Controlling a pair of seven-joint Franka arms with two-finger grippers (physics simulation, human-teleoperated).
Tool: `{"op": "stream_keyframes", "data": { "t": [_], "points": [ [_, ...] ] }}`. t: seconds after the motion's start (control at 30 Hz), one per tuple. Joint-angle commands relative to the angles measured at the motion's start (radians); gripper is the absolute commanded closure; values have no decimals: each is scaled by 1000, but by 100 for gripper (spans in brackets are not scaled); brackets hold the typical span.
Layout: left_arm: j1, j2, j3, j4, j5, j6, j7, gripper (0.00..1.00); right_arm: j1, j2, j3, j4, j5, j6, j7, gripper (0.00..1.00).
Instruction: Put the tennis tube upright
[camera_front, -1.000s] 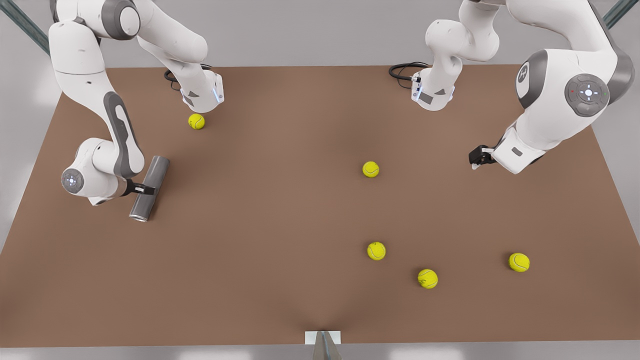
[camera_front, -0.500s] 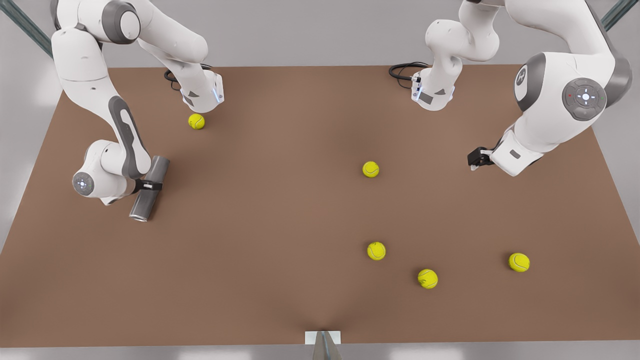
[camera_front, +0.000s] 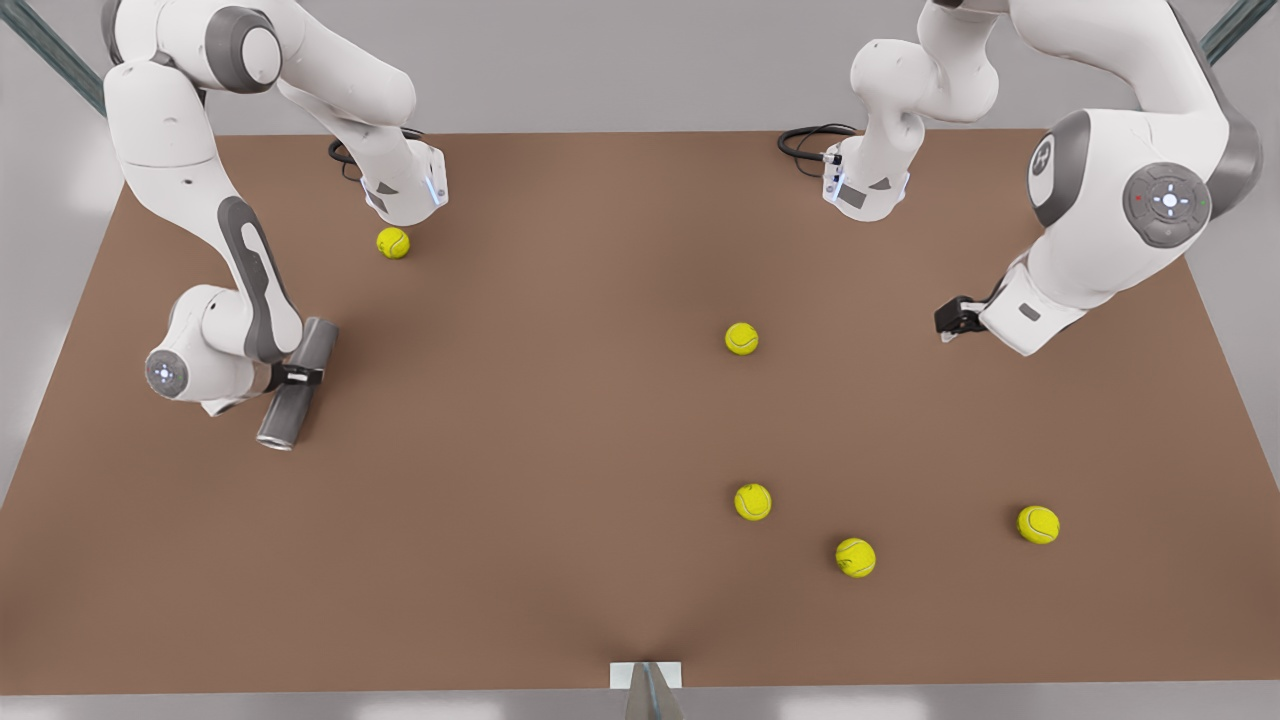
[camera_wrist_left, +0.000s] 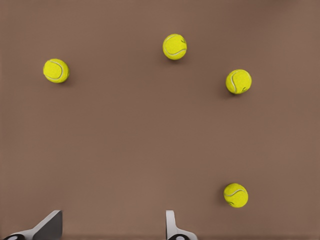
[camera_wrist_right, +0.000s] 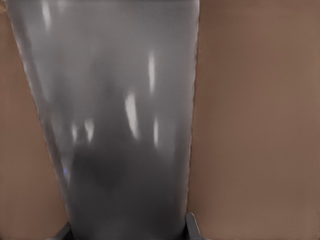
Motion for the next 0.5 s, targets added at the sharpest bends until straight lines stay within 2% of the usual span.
{"op": "stream_keyframes", "data": {
  "t": [0.0,0.1,0.2,0.3,0.47],
  "points": [
    [4,-1,0,0,1,0,-1,0,38,-1,0,57,-8,-71,-1,31],
    [5,-1,-2,0,-2,0,-1,0,222,-3,5,184,-6,-84,-108,31],
    [5,1,-2,0,-2,0,-1,0,535,6,5,344,-6,-96,-245,31],
    [5,1,-2,0,-2,0,-1,0,801,118,5,505,-14,-85,-518,31],
    [5,2,-3,0,-2,0,-1,0,950,279,5,634,-14,-35,-633,31]
  ]
}}
